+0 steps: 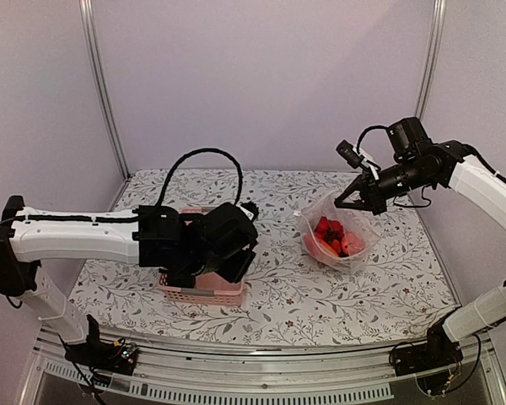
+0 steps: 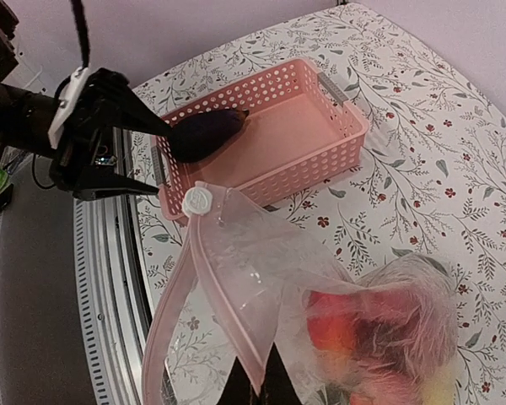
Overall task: Place the food in the zip-top bag and seal the zipper
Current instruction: Adjust the fake vegetable in the bin, then pick up the fake vegetable from the bin, then place the fake vegetable in the zipper food storage bag.
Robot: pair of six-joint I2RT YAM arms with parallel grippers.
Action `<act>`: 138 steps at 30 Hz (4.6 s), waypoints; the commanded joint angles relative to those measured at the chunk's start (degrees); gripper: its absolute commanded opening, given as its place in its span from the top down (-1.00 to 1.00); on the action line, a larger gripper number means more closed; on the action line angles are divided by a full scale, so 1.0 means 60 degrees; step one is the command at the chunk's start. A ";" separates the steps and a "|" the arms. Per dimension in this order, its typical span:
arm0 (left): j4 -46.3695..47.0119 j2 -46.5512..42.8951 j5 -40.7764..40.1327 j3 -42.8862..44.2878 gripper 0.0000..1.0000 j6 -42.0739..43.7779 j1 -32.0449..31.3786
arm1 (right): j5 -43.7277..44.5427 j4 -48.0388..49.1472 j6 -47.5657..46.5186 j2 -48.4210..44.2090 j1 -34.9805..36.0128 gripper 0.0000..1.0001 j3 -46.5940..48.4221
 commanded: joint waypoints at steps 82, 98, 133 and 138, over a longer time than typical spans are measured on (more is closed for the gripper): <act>-0.0022 0.2568 0.2200 -0.0948 -0.39 -0.2784 0.4404 | 0.0178 0.0185 0.0047 -0.0191 0.0006 1.00 -0.0595; -0.0224 0.1285 0.1760 -0.1017 -0.13 -0.2095 0.4339 | 0.0135 0.0254 0.0021 -0.0193 0.0006 1.00 -0.0603; 0.6019 -0.1025 0.1916 -0.0303 0.03 0.4081 -0.0561 | 0.0201 -0.0733 -0.0008 0.0039 0.0022 1.00 0.0368; 0.7475 -0.0056 0.2445 0.0016 0.00 0.6311 -0.1188 | 0.0251 -0.1262 -0.0130 0.0116 0.0046 1.00 0.0732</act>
